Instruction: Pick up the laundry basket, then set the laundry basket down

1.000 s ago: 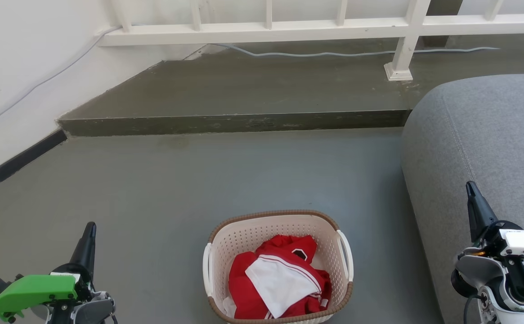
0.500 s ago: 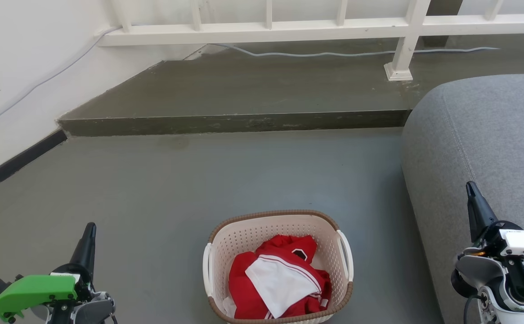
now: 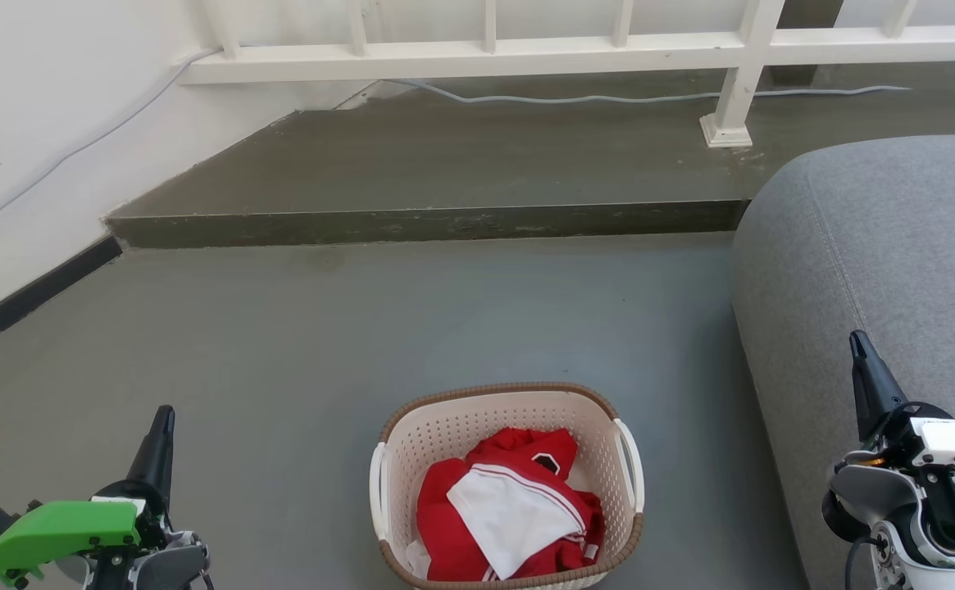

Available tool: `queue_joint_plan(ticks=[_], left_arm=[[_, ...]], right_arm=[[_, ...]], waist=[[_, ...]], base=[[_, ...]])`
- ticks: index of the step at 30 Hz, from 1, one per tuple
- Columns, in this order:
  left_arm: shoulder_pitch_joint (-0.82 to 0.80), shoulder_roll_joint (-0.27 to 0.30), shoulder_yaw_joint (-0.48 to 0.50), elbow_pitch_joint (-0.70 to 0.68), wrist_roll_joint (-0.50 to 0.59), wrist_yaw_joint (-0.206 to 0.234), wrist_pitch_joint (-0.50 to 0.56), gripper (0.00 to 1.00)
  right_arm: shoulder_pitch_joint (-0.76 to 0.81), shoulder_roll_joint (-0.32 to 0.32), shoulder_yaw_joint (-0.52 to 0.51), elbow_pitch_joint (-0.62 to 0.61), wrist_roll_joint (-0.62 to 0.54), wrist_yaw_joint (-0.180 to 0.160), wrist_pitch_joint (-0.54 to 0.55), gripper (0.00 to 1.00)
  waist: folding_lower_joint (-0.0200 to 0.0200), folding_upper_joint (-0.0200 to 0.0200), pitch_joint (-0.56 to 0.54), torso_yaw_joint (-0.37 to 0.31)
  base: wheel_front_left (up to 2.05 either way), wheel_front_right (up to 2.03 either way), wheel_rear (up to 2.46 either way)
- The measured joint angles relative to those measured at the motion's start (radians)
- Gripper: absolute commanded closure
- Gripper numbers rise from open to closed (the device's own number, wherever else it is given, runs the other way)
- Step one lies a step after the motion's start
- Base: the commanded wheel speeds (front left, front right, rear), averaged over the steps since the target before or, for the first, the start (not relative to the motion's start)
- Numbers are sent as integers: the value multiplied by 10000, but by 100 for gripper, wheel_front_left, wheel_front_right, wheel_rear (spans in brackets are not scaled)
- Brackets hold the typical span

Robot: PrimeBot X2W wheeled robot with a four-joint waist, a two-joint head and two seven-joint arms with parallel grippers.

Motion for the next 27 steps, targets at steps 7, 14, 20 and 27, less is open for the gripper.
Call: queue_joint_plan(ticks=[7, 14, 20, 27], left_arm=[[-1, -4, 4, 10, 0, 0, 73, 100], [-2, -6, 10, 15, 0, 0, 73, 100], [-3, -10, 15, 21, 0, -2, 73, 100], [-4, -12, 19, 23, 2, -4, 73, 100]], right_arm=[[0, 2, -4, 2, 0, 0, 2, 100], [-1, 2, -8, 4, 0, 0, 2, 100], [-1, 4, -10, 4, 0, 0, 2, 100], [-1, 6, -15, 4, 0, 0, 15, 100]], waist=[[0, 0, 0, 0], [0, 0, 0, 0], [0, 0, -1, 0], [0, 0, -1, 0]], base=[[0, 0, 0], [0, 0, 0], [0, 0, 0], [0, 0, 0]])
